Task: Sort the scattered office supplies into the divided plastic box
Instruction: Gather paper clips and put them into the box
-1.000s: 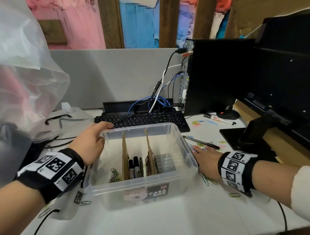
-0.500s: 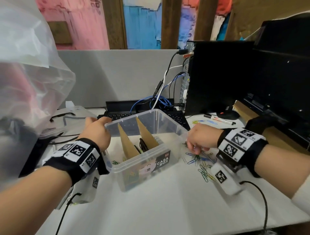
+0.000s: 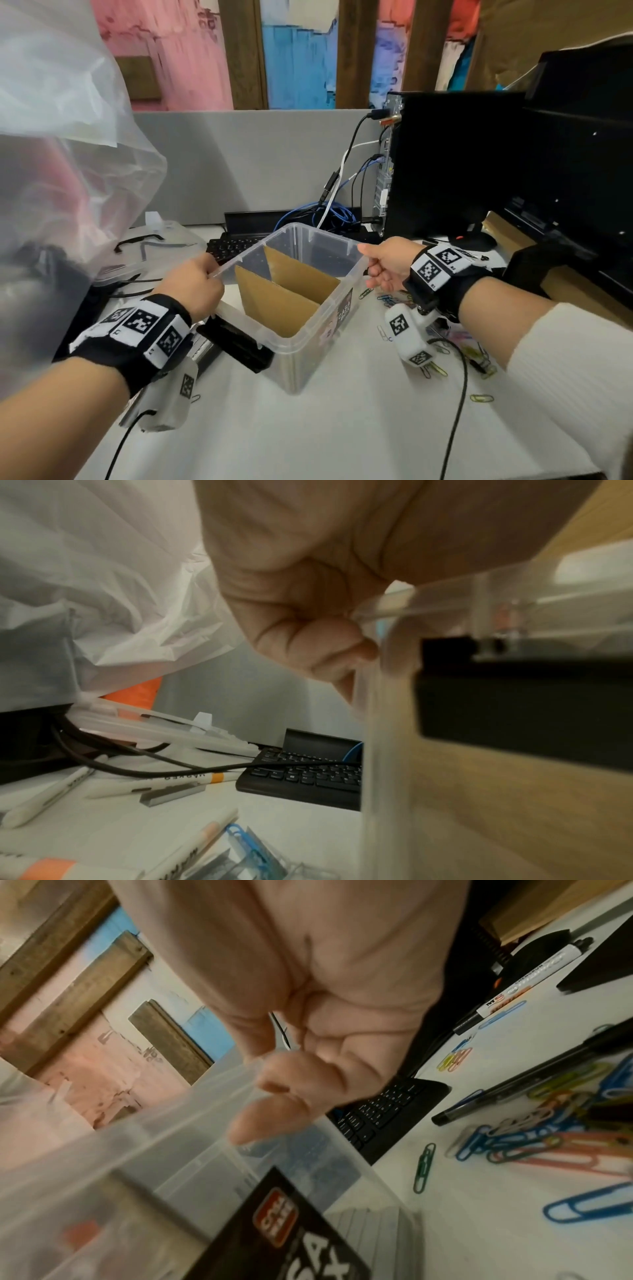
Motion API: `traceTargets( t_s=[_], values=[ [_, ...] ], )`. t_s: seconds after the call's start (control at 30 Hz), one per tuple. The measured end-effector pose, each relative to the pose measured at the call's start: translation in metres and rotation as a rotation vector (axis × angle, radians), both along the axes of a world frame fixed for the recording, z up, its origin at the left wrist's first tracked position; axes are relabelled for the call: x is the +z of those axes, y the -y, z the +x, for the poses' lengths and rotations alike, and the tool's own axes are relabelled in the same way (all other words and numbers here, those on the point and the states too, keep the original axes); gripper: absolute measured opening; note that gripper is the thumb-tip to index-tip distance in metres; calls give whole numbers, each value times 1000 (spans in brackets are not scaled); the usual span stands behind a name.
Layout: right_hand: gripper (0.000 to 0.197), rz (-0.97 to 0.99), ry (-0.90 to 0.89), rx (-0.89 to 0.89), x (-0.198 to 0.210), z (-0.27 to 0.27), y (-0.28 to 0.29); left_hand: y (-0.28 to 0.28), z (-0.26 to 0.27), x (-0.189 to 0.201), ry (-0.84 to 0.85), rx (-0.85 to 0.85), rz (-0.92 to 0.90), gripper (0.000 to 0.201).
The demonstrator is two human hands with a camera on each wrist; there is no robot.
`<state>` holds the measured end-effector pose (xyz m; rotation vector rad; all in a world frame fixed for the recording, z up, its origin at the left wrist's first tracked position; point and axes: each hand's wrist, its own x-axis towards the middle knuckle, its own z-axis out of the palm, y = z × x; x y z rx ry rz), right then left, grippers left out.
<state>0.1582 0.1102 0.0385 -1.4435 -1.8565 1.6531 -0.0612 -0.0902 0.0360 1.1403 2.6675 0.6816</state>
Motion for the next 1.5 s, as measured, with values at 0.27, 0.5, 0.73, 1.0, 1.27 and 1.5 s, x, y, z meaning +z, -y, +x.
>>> traceTargets(
  t_s=[0.27, 0.5, 0.73, 1.0, 1.27, 1.5],
  values=[
    [28, -45, -198, 148, 4, 3, 1, 11, 19, -5, 6, -29, -1, 18],
    [17, 29, -256, 235, 2, 7, 6, 7, 43, -9, 210, -94, 154, 18],
    [23, 294, -117, 116, 0, 12, -2, 4, 45, -12, 121, -121, 81, 27],
    [15, 494, 371, 148, -7, 88, -6, 12, 110, 36, -239, -534, 487, 19],
    [9, 450, 778, 460, -19, 133, 20, -48, 224, -18, -54, -1005, 177, 18],
    [18, 597, 1000, 694, -43, 146, 44, -111, 236, -52, -122, -861, -302, 39]
  ],
)
